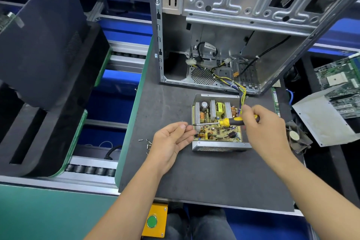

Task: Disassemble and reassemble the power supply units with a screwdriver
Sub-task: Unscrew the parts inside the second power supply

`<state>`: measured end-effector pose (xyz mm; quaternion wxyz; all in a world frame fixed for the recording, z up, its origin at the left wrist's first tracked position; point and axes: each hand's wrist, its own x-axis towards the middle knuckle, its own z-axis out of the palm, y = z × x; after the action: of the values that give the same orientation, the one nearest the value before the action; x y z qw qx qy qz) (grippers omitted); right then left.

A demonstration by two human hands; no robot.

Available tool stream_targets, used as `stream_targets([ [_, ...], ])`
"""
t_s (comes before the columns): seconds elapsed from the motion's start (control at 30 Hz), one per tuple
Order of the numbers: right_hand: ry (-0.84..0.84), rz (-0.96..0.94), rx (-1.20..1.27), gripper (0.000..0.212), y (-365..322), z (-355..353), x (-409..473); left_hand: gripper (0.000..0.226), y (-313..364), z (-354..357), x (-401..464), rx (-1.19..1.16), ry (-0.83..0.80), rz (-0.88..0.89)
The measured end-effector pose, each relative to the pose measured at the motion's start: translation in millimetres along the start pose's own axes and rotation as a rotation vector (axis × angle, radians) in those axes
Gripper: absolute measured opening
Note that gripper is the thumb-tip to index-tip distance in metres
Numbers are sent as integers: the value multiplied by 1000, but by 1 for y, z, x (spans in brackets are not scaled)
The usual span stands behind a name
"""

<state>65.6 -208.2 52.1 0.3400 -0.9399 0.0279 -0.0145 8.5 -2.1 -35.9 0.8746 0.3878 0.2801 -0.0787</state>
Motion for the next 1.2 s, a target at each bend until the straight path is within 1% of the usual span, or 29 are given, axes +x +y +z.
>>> stream_targets([
  [0.13, -2, 89, 143, 49, 2, 9, -6, 12, 3, 1, -3, -11, -25, 29],
  [0.27, -24, 115, 177, 47, 2, 13, -6, 14, 7, 3, -5, -34, -35, 65],
  [0.33, -29, 119, 197, 46, 0, 13, -5, 11, 9, 5, -6, -27, -29, 81],
  [0.53, -52, 138, 193, 44, -4, 13, -5, 12, 13, 6, -7, -4, -27, 106],
  [0.73, -40, 104, 155, 50, -10, 10, 0, 11, 16, 7, -6, 68, -22, 119],
  [0.8, -93, 123, 184, 50, -11, 8, 4, 11, 18, 7, -5, 71, -16, 122],
  [0.83, -150, 152, 222, 46, -12, 7, 6, 11, 19, 7, -4, 68, -13, 125],
  [0.93, -370, 283, 416, 24, -9, 7, 14, 11, 25, 7, -1, 63, -10, 135],
  [0.97, -399, 313, 508, 16, -8, 8, 15, 11, 27, 7, 1, 66, -11, 140],
  [1.0, -396, 323, 596, 10, -7, 9, 16, 12, 29, 8, 2, 67, -11, 146],
  [1.03, -374, 311, 664, 8, -8, 11, 17, 12, 30, 10, 5, 63, -12, 154],
  [1.13, -252, 259, 806, 20, -17, 13, 19, 11, 37, 15, 14, 45, -19, 173],
  [1.2, -188, 261, 901, 23, -25, 14, 23, 12, 41, 18, 20, 44, -27, 167],
])
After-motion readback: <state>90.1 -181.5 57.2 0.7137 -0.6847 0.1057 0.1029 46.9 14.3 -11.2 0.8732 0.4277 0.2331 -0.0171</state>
